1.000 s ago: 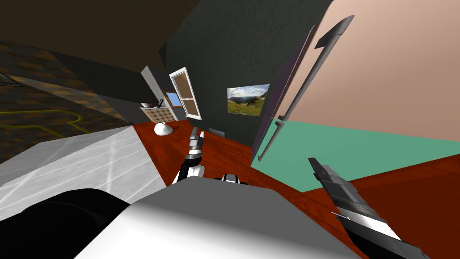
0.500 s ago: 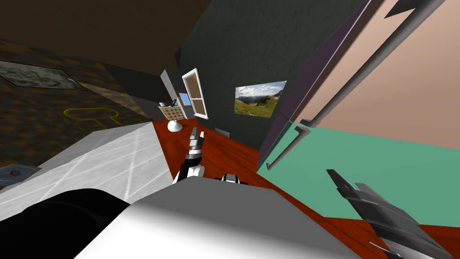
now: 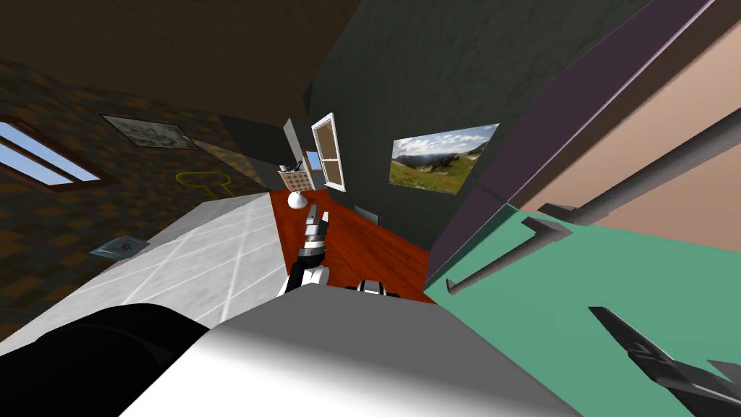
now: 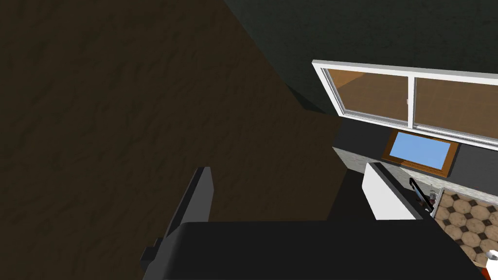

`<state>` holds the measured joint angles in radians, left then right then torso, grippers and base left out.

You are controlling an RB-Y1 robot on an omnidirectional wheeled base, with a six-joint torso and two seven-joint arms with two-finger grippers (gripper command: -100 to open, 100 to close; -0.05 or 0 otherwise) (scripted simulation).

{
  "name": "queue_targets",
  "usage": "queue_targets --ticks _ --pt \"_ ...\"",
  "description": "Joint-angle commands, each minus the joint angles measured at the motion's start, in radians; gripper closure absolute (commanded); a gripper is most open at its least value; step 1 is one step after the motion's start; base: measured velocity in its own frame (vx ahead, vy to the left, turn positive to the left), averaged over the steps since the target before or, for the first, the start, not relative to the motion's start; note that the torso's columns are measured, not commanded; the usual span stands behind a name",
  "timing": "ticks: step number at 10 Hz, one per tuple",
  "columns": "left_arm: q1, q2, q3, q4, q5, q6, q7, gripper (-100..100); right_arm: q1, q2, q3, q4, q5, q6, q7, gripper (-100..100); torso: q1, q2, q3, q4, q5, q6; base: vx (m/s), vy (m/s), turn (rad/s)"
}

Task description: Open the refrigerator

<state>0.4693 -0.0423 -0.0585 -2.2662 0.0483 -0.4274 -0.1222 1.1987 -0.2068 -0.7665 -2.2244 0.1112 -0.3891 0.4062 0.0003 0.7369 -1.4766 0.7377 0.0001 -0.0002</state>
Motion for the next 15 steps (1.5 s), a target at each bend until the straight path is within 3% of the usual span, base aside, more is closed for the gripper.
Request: queue_targets --ticks 1,3,4,8,15 --pt "0.000 0.000 0.000 0.000 0.000 0.000 0.000 0 0.067 0.010 -0.054 0.009 0.006 0.028 0.032 -100 -0.001 0.001 0.001 0.000 0.000 0.001 0.084 0.031 0.212" --pt "0.000 0.000 0.000 0.000 0.000 0.000 0.000 0 0.128 0.018 -0.114 0.025 0.008 0.056 0.062 -100 0.001 0.001 0.000 0.000 0.000 0.000 0.124 0.039 0.342" --pt "0.000 0.000 0.000 0.000 0.000 0.000 0.000 0 0.140 0.018 -0.125 0.025 0.008 0.056 0.062 -100 0.000 -0.001 0.000 0.000 0.000 0.000 0.102 0.020 0.087" --pt "0.000 0.000 0.000 0.000 0.000 0.000 0.000 0 0.274 0.043 -0.255 0.056 0.013 0.107 0.118 -100 0.000 0.000 0.000 0.000 0.000 0.000 0.121 0.018 0.268" --pt "0.000 0.000 0.000 0.000 0.000 0.000 0.000 0 0.453 0.116 -0.430 0.098 0.018 0.177 0.193 -100 0.000 0.002 0.001 0.001 0.000 0.001 0.108 0.004 0.219"
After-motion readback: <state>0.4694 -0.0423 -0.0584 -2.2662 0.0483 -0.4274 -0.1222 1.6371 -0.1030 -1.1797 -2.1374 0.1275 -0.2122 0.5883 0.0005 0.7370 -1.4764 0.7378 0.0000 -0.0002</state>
